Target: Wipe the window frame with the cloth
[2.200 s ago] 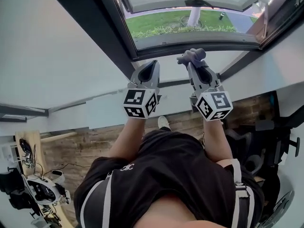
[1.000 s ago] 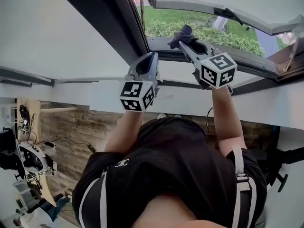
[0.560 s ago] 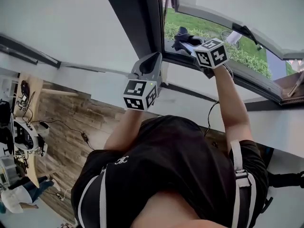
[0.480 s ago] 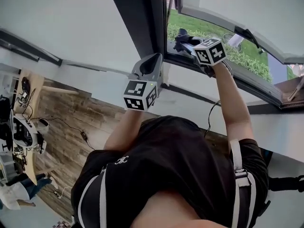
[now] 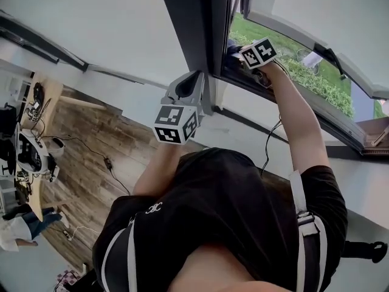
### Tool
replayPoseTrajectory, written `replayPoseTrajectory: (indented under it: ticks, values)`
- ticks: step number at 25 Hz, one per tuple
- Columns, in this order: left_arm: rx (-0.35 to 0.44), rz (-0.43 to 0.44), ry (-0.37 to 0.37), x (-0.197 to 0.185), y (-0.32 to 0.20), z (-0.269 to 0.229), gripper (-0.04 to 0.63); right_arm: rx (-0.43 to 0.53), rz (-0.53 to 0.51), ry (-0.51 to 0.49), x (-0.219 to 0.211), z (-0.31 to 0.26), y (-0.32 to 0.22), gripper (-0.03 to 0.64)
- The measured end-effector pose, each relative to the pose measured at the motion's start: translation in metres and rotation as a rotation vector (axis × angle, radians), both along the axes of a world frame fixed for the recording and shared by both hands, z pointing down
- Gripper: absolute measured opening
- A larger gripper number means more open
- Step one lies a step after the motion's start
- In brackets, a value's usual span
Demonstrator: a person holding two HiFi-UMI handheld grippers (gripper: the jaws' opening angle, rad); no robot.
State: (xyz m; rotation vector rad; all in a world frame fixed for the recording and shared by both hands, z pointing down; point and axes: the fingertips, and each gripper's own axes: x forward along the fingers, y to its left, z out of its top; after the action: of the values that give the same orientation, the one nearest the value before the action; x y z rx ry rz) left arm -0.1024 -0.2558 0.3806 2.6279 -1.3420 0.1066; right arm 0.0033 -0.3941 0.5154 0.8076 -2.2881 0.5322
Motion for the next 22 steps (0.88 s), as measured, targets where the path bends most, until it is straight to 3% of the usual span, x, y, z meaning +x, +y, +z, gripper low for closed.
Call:
replayPoseTrajectory:
  ticks: [7, 14, 22]
  values:
    - [-0.024, -0.050, -0.010, -0.020, 0.002, 0.005, 0.009, -0.089, -0.045, -0.019, -0.016, 0.022, -0.017, 0.049]
    - [-0.032, -0.069, -0.020, -0.028, 0.002, 0.006, 0.009, -0.094, -0.061, -0.046, -0.025, 0.027, -0.024, 0.048]
    - [-0.027, -0.051, -0.017, -0.020, 0.003, 0.005, 0.009, -0.204, 0.004, -0.066, -0.017, 0.034, -0.028, 0.048]
